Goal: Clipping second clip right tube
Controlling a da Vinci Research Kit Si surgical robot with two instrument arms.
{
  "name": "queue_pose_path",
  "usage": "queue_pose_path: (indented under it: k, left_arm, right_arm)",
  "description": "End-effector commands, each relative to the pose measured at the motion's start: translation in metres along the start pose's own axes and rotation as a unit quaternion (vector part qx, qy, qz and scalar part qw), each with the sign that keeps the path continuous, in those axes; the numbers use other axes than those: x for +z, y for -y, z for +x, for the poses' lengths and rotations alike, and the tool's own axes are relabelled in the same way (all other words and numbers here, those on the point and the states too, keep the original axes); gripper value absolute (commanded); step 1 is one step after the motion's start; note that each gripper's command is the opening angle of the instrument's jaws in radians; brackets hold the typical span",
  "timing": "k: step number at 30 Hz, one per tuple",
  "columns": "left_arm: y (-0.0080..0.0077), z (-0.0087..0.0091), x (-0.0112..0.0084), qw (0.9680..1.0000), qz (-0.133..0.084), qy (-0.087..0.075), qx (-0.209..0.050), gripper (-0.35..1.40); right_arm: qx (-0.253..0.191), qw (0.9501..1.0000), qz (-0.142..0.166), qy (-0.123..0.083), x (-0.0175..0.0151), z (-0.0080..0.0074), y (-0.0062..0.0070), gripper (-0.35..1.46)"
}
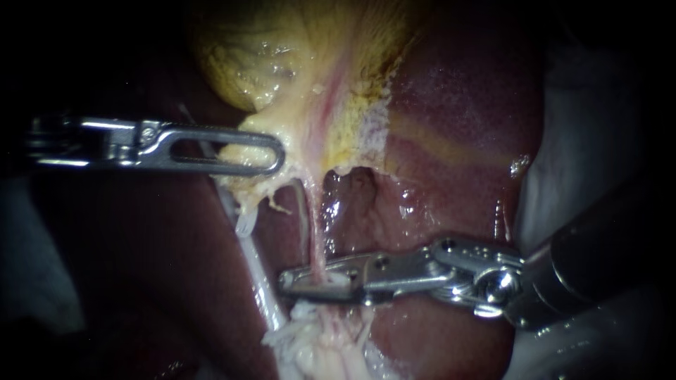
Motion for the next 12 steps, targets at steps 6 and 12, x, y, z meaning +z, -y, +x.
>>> queue_pose_path:
  k: [6, 12]
  left_arm:
    - [-0.0001, 0.0, 0.0, 1.0, 0.0, 0.0, 0.0, -0.35]
    - [-0.0001, 0.0, 0.0, 1.0, 0.0, 0.0, 0.0, -0.35]
  right_arm:
    - [-0.002, 1.0, 0.004, 0.003, 0.0003, -0.0005, 0.0, -0.35]
    - [0.001, 1.0, 0.005, 0.003, 0.0002, -0.0004, 0.0, -0.35]
